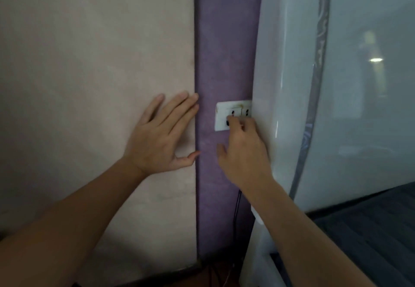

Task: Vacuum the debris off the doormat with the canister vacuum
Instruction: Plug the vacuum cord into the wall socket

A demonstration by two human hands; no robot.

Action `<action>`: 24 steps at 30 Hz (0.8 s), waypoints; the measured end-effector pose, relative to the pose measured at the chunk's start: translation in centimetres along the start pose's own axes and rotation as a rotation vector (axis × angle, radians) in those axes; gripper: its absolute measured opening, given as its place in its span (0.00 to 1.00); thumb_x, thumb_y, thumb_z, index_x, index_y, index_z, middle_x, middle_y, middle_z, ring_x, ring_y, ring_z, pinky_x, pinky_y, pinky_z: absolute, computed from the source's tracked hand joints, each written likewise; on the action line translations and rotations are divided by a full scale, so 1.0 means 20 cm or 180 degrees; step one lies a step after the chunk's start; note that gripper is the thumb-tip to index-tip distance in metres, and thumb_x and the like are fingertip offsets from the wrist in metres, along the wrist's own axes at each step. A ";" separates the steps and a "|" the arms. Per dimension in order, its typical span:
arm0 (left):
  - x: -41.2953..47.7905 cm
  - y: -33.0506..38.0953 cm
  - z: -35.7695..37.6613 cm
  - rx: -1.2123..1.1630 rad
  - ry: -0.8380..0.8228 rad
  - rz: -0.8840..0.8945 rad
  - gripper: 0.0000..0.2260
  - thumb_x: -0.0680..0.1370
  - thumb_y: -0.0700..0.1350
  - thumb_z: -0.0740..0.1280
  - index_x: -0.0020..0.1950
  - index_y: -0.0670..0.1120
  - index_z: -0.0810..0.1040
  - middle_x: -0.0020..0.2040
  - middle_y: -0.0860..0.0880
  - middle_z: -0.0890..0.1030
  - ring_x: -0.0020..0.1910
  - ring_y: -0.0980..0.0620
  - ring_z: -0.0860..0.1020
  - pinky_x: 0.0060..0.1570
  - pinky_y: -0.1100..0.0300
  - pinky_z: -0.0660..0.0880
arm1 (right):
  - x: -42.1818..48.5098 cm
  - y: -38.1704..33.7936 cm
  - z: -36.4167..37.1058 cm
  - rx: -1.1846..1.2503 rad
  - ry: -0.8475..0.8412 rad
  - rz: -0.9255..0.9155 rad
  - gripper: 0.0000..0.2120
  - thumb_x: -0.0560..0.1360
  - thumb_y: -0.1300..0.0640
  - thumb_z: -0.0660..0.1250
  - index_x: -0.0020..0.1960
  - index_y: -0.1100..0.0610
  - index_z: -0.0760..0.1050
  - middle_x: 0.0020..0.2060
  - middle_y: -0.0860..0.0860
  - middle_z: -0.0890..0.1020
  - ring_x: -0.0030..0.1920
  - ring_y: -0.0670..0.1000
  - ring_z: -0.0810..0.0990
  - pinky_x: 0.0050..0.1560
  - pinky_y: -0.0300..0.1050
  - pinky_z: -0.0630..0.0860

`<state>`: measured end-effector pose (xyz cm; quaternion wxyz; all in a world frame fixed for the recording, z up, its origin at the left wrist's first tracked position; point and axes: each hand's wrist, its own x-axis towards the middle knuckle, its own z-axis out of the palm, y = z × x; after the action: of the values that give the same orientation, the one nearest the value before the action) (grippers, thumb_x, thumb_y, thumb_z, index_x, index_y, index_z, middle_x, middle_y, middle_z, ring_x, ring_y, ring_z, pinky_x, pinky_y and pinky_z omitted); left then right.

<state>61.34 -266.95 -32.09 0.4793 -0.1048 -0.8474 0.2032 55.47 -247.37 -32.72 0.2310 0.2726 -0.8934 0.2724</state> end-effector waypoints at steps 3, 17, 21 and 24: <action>0.03 0.04 -0.12 -0.0403 -0.0432 -0.0229 0.36 0.75 0.60 0.66 0.76 0.38 0.69 0.78 0.42 0.65 0.78 0.44 0.63 0.74 0.39 0.62 | -0.03 -0.01 -0.08 -0.0152 -0.0368 -0.0193 0.30 0.76 0.53 0.73 0.75 0.58 0.70 0.71 0.61 0.71 0.70 0.61 0.74 0.68 0.53 0.77; 0.35 0.05 -1.47 -0.0883 -0.3004 -0.2011 0.37 0.74 0.66 0.61 0.80 0.52 0.63 0.80 0.50 0.64 0.79 0.48 0.61 0.77 0.47 0.51 | 0.07 -0.62 -1.11 -0.0322 -0.2002 -0.0891 0.30 0.71 0.49 0.78 0.70 0.57 0.76 0.66 0.62 0.80 0.67 0.64 0.79 0.64 0.61 0.78; 0.49 -0.01 -1.92 -0.0827 -0.3031 -0.2217 0.32 0.74 0.64 0.62 0.75 0.50 0.70 0.73 0.48 0.73 0.73 0.47 0.70 0.74 0.47 0.59 | 0.05 -0.85 -1.43 -0.0079 -0.2178 -0.1231 0.31 0.69 0.49 0.79 0.69 0.57 0.77 0.65 0.60 0.80 0.63 0.62 0.81 0.60 0.59 0.81; 0.47 -0.02 -2.18 -0.0684 -0.3249 -0.2538 0.32 0.74 0.63 0.64 0.75 0.50 0.70 0.72 0.47 0.74 0.73 0.46 0.71 0.73 0.47 0.58 | -0.02 -0.95 -1.58 0.0001 -0.2263 -0.1476 0.30 0.72 0.48 0.77 0.70 0.55 0.75 0.67 0.58 0.79 0.66 0.60 0.79 0.63 0.59 0.80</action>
<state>93.63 -253.17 -4.67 0.0424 0.2797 -0.9578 -0.0516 75.83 -241.29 -2.63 -0.0363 0.5434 -0.8324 0.1024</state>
